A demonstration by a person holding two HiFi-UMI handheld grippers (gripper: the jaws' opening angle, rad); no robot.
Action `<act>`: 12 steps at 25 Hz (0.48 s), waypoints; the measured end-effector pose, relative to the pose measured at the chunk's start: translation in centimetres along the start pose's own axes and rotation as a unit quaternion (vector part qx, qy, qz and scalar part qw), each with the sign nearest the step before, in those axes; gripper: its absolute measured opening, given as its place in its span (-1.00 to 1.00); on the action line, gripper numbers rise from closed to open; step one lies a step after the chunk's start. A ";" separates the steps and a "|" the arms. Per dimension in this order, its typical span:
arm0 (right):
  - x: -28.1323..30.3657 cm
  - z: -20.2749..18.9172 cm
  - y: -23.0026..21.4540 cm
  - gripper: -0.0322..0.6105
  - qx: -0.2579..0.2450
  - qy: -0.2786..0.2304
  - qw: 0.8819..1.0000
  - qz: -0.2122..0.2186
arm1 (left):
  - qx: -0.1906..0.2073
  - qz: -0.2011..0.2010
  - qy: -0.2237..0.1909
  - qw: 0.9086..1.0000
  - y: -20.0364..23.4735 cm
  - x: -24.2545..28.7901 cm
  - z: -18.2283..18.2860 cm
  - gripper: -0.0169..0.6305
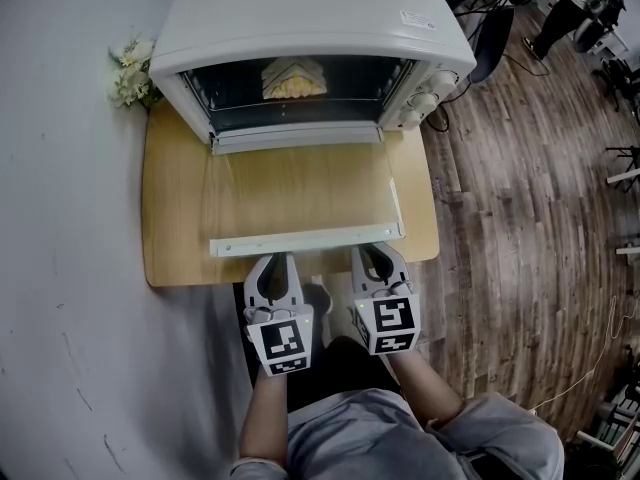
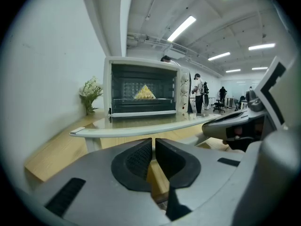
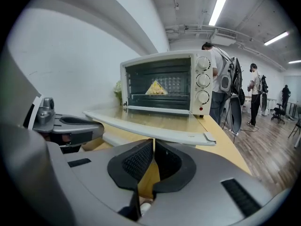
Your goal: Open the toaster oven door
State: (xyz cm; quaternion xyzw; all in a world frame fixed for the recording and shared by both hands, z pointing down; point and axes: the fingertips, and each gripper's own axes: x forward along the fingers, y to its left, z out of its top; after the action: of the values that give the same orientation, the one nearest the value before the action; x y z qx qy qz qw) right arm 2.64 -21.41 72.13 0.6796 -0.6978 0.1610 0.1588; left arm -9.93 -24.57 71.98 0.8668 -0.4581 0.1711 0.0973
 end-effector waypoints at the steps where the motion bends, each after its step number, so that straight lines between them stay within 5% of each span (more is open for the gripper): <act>1: 0.1 -0.4 0.0 -0.87 0.007 0.007 1.000 0.004 | -0.002 0.002 0.006 1.000 0.0 0.1 -0.4 -0.88; 12: 0.3 -1.8 -0.3 -0.87 0.018 0.044 0.999 -0.001 | 0.009 0.013 0.032 0.999 -0.2 0.6 -1.5 -0.91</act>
State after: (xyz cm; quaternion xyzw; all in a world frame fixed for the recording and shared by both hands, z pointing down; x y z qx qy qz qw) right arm 2.89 -20.90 73.89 0.6756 -0.6861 0.2032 0.1778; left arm -9.77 -24.43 73.64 0.8555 -0.4646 0.2047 0.1018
